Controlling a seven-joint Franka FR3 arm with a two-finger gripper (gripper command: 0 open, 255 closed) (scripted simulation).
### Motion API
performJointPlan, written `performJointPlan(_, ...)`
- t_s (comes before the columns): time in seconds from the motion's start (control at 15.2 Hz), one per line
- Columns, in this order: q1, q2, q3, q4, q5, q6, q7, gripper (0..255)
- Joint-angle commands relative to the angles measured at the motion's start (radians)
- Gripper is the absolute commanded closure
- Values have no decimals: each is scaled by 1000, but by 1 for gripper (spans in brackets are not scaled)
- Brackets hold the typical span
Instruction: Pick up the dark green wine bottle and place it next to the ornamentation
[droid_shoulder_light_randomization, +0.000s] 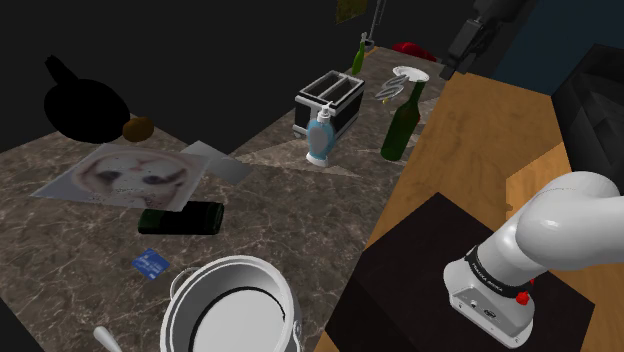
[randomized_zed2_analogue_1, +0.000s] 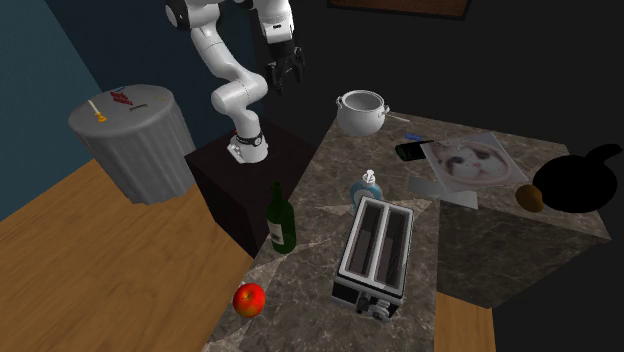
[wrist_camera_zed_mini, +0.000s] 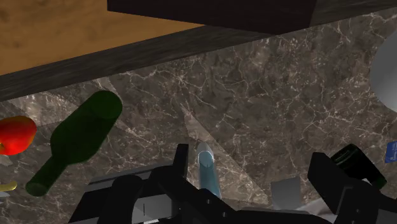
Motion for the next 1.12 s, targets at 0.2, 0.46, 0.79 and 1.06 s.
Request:
performJointPlan(0.2, -8, 76, -49, 15, -35, 44, -66, 0)
performJointPlan(0.46, -15, 191, -112, 53, -72, 101, -152, 0)
performJointPlan(0.79, -21, 351, -186, 127, -99, 164, -259, 0)
performJointPlan(1.06, -24, 491, -242, 209, -102, 204, -345, 0)
